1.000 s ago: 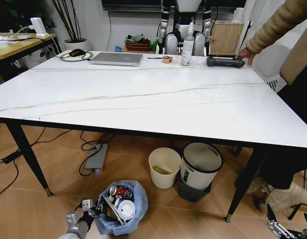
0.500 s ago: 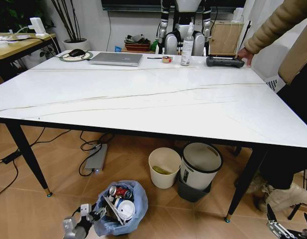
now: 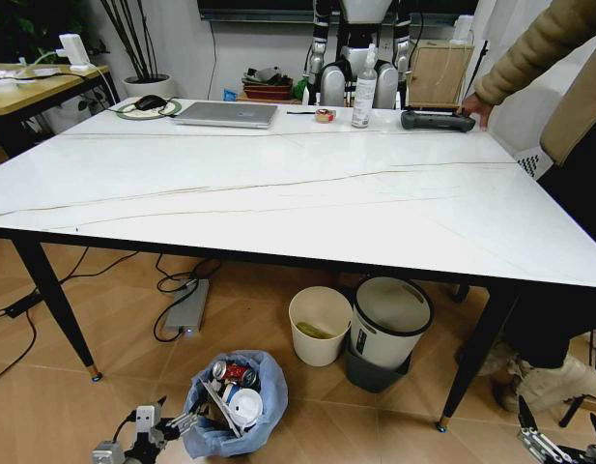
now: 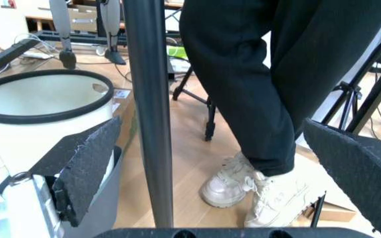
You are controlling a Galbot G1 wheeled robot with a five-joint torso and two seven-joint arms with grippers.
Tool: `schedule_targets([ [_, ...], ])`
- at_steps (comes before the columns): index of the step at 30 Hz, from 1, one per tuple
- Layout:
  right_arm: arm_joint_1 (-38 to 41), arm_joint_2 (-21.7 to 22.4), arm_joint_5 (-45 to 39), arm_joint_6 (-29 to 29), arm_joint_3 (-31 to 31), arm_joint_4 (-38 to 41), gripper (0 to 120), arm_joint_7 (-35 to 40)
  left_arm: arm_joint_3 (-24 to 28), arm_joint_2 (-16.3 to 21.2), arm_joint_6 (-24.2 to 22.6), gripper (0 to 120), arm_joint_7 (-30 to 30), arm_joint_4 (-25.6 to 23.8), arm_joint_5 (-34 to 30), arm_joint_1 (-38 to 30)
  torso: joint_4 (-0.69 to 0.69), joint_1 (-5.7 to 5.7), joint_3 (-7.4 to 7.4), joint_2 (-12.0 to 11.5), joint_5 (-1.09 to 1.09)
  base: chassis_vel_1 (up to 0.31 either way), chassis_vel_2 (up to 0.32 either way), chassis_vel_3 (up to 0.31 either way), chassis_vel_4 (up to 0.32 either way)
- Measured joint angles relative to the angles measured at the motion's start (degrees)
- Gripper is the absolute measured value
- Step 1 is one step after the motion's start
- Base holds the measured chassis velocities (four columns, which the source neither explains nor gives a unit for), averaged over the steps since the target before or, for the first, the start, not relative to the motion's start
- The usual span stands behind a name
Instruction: Pick up the trash bin and place the trash from the table into it.
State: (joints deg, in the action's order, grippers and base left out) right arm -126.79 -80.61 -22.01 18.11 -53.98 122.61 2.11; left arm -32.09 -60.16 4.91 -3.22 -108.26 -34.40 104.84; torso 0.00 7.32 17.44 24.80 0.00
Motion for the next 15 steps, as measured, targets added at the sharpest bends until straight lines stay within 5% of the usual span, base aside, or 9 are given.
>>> schedule_targets([
  [15,0.0,0.0,0.0,0.0,0.0,0.0,100,0.0,-5.7,-0.9,0.6,100,0.0,-18.3,6.0,8.2,0.01,0.01,0.00,0.0,0.01,0.000,0.000,0.000,0.000],
])
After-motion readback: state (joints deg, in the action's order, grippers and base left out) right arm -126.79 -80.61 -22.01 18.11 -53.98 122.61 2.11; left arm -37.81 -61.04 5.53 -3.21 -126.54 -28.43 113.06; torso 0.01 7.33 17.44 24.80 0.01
